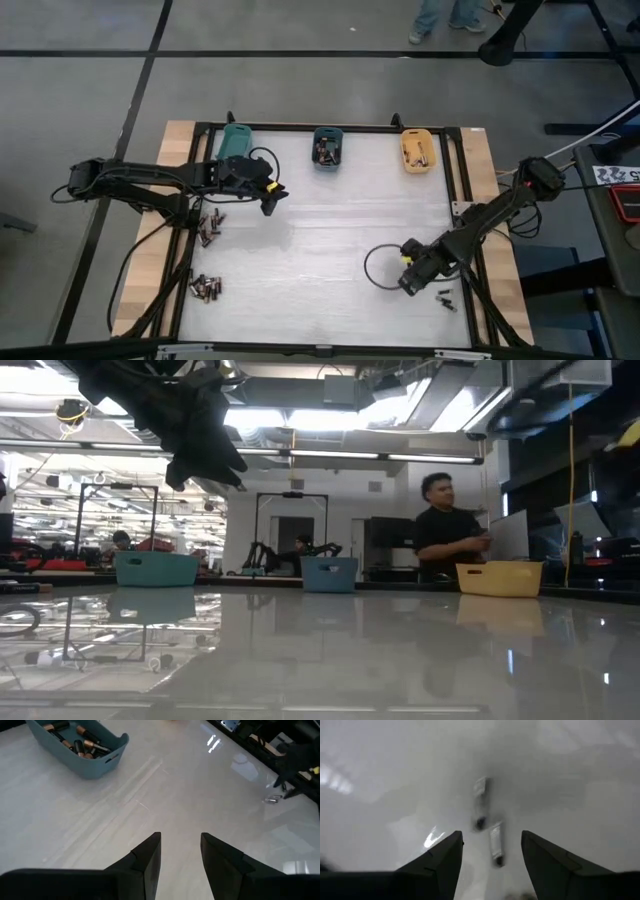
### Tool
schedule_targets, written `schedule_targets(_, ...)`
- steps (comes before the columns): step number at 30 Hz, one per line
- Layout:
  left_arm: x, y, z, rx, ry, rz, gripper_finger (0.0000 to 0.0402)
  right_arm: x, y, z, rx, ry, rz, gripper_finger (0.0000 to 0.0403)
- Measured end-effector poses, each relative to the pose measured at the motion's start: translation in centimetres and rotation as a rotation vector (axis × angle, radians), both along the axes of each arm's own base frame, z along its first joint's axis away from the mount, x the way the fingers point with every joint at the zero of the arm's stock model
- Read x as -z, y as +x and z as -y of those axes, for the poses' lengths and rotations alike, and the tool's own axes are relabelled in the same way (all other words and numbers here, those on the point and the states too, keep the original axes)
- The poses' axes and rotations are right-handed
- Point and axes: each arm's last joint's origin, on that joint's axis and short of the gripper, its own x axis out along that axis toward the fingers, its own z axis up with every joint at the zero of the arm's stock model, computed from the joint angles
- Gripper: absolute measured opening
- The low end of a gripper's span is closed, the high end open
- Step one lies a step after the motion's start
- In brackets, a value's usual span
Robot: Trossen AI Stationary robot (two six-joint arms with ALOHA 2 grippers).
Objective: Sort batteries
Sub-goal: Put the silver battery into the yellow bin
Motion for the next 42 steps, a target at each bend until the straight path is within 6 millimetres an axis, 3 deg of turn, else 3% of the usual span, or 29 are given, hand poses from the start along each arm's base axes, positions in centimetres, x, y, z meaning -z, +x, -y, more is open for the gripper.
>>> schedule_targets(5,0.0,0.0,0.0,0.003,-0.008,0.0,0.0129,0.2,-0.9,-1.6,0.024,-0.005,0.01,0.0205)
schedule_targets(16,0.1,-0.1,0.0,0.029,0.031,-0.016,0.0129,4.1,-1.1,-4.3,0.0,-0.111,-0.137,0.0195)
schedule_targets(20,0.3,0.0,0.0,0.024,0.022,-0.028,0.0129,4.3,-0.8,-4.5,0.01,-0.191,-0.172,0.0145)
schedule_targets(27,0.7,0.4,-0.1,0.016,0.007,-0.047,0.0129,4.1,-0.2,-4.0,0.063,-0.221,-0.178,0.0019)
schedule_targets(35,0.9,0.5,-0.1,0.013,0.002,-0.053,0.0129,1.7,0.2,-4.0,0.069,-0.252,-0.165,0.0017)
schedule_targets(42,0.8,0.6,-0.1,0.018,0.011,-0.044,0.0129,-3.7,-0.5,-2.7,0.132,-0.27,-0.134,0.0001)
